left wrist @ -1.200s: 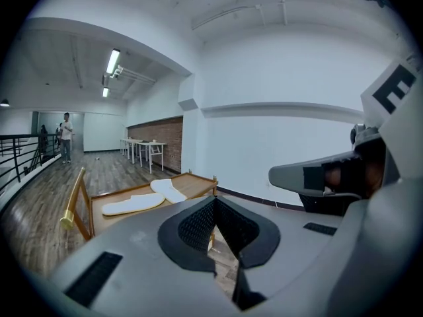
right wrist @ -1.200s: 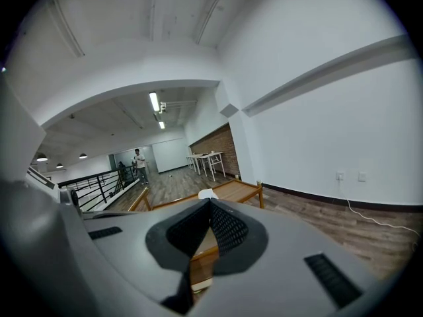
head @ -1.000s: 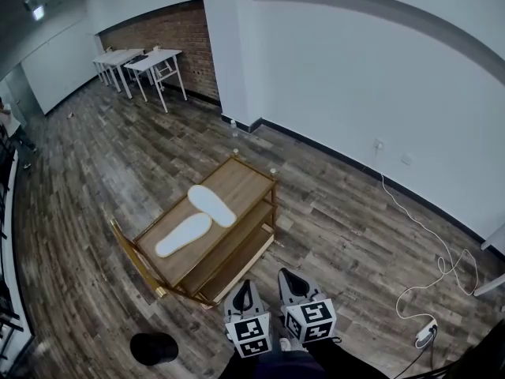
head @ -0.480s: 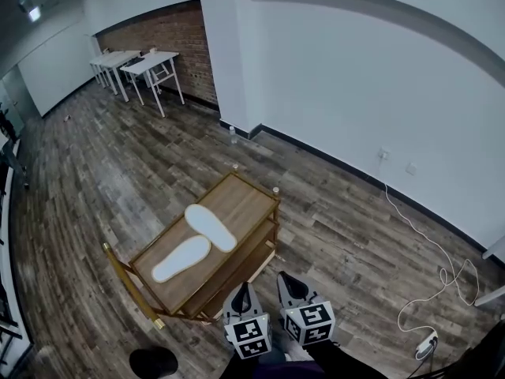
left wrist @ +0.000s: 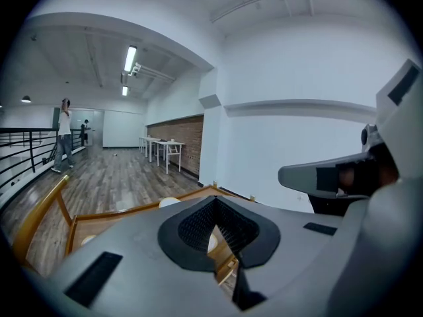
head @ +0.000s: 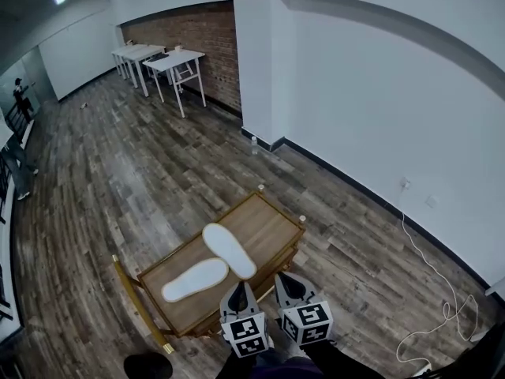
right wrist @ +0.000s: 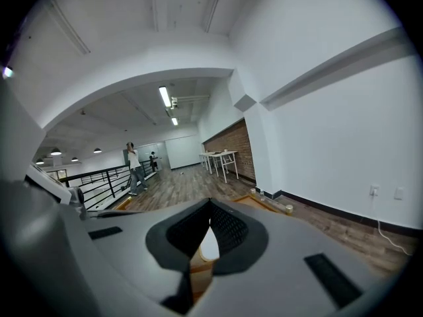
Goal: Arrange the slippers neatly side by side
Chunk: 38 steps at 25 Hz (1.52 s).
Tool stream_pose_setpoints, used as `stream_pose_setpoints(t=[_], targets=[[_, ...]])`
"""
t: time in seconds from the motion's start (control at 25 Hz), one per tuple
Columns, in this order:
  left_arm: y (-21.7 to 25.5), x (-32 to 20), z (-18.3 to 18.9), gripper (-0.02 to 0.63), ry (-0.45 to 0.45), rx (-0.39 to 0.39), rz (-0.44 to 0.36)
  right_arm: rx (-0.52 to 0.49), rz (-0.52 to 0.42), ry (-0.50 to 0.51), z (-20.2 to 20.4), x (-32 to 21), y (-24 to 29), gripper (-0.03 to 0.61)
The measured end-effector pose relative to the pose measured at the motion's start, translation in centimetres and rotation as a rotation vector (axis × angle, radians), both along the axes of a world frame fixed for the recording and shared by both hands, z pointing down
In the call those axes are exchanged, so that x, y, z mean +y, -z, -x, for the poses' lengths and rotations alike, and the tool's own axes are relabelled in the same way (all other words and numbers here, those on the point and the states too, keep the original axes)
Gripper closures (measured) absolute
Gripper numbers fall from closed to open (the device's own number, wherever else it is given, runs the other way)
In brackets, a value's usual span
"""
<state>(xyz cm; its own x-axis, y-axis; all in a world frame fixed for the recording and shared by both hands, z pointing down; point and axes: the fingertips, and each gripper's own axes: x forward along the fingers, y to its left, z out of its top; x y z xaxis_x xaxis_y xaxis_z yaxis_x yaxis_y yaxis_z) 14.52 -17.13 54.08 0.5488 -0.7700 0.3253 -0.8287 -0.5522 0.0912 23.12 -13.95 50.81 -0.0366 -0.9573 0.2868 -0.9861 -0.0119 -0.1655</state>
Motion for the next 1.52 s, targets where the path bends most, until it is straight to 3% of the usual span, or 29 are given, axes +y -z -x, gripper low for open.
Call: stream_pose_setpoints(t=[0.48, 0.76, 1.16, 1.52], targets=[[-1.6, -3.6, 8.0, 0.614, 0.301, -0.01, 0.055, -0.004, 0.042, 0.218, 5.0, -5.6, -1.7, 0.58], [-2.7, -6.0, 8.9, 0.614, 0.428, -0.022, 0.085, -0.008, 0.065, 0.356, 5.8, -10.2, -2.0, 0.58], [-0.9, -10.4, 8.8, 0.614, 0.605, -0.046, 0.06, -0.016, 0.085, 0.537, 4.7, -16.7, -1.8, 0.58], [-1.9, -10.8, 11.6, 0.614, 0.69, -0.081, 0.099, -0.016, 0.149, 0.67, 7.6, -18.7, -3.6, 0.58]])
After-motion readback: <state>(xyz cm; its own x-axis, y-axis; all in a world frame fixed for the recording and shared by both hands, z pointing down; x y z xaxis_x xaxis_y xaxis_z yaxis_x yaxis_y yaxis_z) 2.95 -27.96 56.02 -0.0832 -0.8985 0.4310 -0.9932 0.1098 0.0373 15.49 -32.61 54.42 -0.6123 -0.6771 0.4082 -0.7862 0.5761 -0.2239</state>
